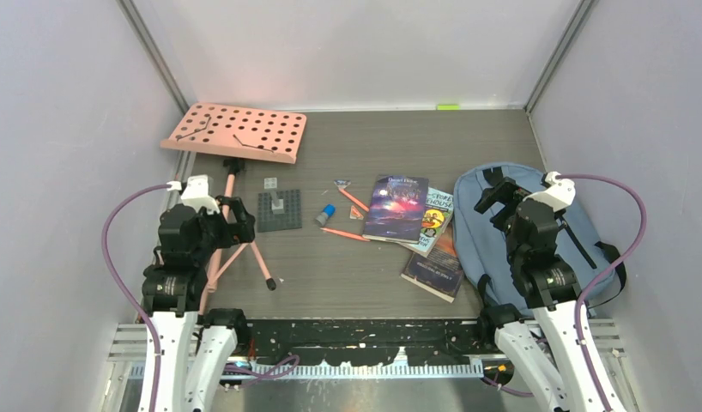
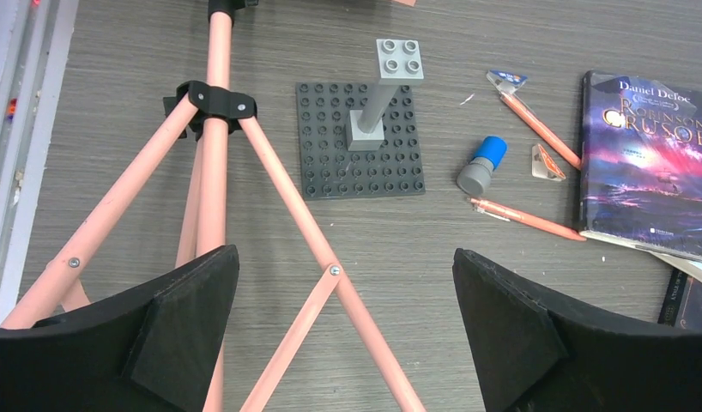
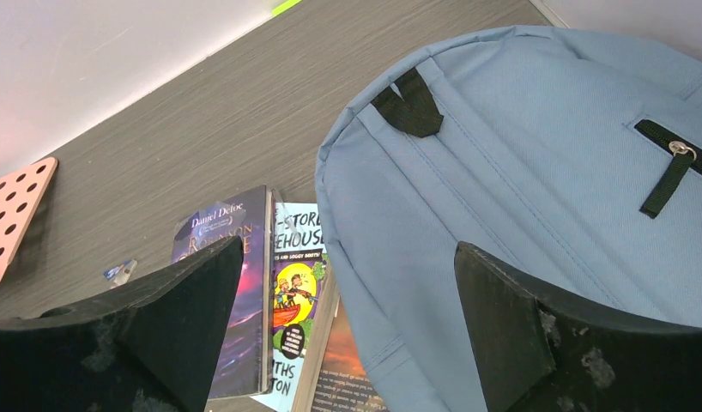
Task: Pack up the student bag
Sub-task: Adjust the student bag at the center of the board.
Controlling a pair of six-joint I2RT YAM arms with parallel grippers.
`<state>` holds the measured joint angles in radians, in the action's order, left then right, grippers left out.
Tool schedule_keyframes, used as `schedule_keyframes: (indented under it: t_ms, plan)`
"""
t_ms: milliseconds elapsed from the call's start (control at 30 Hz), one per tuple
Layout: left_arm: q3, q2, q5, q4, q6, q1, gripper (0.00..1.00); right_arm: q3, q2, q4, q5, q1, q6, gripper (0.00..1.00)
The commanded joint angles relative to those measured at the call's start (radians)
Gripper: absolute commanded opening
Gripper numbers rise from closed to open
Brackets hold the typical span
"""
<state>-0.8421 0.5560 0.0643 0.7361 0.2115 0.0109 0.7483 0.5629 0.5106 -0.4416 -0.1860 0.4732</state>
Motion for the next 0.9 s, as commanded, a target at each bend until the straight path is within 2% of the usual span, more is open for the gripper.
schedule_keyframes:
  t_ms: [0, 133, 300, 533, 700, 867]
  plan:
    - [-0.029, 0.003, 0.001, -0.018, 0.021, -0.006, 0.98, 0.033, 0.011, -0.008, 0.008, 0.003, -0.003, 1.00]
    - [-0.046, 0.015, -0.008, -0.009, 0.024, -0.006, 0.99, 0.033, 0.036, -0.008, 0.013, 0.003, -0.004, 1.00]
    - [-0.169, 0.161, 0.106, 0.008, -0.011, -0.006, 0.99, 0.051, 0.097, -0.006, 0.051, 0.003, -0.015, 1.00]
    - [-0.299, 0.359, 0.238, -0.128, 0.028, -0.006, 0.99, 0.095, 0.237, 0.011, 0.155, 0.003, -0.050, 1.00]
    - [-0.246, 0.441, 0.331, -0.183, 0.023, -0.006, 0.99, 0.137, 0.366, 0.031, 0.268, 0.003, -0.076, 1.00]
    - [-0.182, 0.435, 0.403, -0.236, 0.064, -0.006, 0.99, 0.202, 0.487, 0.045, 0.314, -0.007, -0.107, 0.94]
